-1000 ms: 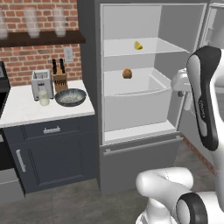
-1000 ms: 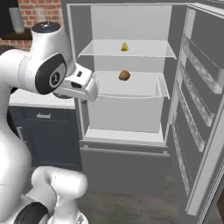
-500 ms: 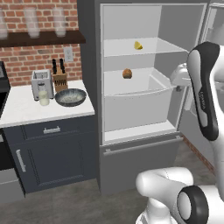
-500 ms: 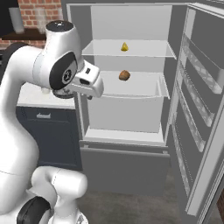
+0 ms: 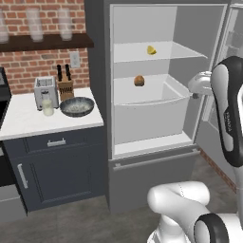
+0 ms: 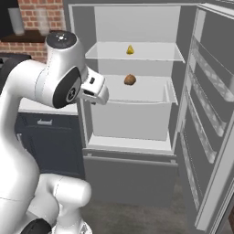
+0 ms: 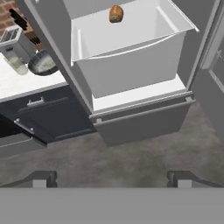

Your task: Grab a lemon wedge from the fridge and one ice cube from the ice bowl, and put them in the glass of lemonade.

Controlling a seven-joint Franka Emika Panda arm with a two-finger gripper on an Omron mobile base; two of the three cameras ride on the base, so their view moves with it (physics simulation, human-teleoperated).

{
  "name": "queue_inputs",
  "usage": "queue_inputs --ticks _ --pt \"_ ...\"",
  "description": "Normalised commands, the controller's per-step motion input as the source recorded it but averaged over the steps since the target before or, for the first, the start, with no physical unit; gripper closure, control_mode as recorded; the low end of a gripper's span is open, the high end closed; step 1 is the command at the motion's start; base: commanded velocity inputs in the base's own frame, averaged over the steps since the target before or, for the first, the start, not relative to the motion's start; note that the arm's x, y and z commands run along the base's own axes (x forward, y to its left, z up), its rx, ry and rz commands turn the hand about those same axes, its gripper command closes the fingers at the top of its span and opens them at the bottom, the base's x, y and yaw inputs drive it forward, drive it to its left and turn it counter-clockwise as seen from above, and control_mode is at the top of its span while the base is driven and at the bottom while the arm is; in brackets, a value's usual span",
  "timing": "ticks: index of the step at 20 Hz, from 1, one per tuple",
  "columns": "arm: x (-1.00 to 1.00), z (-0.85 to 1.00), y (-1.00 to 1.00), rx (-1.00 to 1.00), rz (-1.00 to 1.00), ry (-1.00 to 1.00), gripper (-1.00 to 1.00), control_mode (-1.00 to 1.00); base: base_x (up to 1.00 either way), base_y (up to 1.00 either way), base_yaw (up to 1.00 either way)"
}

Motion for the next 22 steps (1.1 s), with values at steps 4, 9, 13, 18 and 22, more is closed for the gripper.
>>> queue_inputs --ticks 4,9,13,18,22 --pt "0.0 0.0 0.0 0.0 0.0 0.0 -1.0 1.0 0.39 -0.2 0.0" --pt "0.0 0.0 0.0 0.0 0.0 0.0 -1.0 1.0 0.41 -0.23 0.0" --pt "0.0 0.0 0.0 0.0 0.0 0.0 -1.0 1.0 0.74 -0.14 0.07" --pt "0.0 0.0 0.0 0.0 0.0 0.0 -1.0 1.0 0.9 -0.18 0.12" --pt "0.0 0.0 0.0 0.0 0.0 0.0 -1.0 1.0 0.38 -0.43 0.09"
